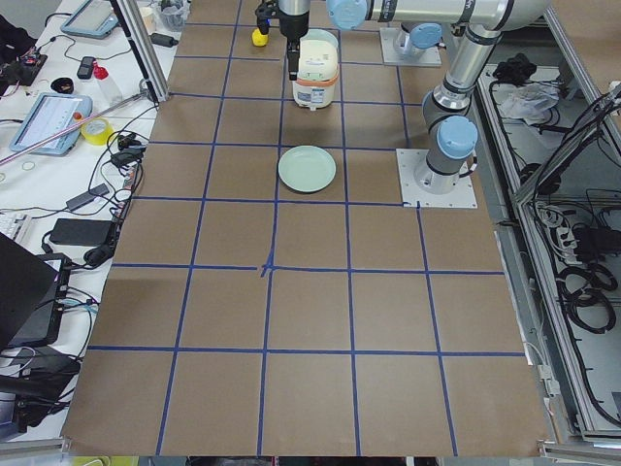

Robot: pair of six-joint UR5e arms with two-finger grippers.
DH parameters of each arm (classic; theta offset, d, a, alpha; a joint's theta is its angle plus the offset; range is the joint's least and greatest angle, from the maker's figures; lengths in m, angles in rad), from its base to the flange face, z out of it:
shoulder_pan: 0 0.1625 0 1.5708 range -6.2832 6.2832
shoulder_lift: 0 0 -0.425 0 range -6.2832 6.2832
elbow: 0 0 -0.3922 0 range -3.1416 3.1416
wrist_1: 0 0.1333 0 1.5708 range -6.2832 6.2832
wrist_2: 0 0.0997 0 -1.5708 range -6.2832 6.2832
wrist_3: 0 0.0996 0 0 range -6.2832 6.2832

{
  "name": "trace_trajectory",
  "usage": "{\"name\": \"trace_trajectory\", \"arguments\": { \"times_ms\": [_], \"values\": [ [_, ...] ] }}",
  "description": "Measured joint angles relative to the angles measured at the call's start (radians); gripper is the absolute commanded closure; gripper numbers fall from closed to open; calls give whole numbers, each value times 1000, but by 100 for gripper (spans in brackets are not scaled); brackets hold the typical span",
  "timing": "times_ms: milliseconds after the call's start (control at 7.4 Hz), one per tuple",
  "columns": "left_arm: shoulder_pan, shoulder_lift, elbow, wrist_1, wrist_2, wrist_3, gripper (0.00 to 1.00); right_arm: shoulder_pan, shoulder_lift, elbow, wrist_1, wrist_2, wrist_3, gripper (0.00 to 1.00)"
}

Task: Press rice cooker button

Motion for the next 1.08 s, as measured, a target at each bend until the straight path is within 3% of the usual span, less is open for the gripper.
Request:
{"name": "trace_trajectory", "arguments": {
  "times_ms": [1081],
  "values": [
    [0,0,0,0,0,0,0,0,-1,9,0,-13,5,0]
  ]
}}
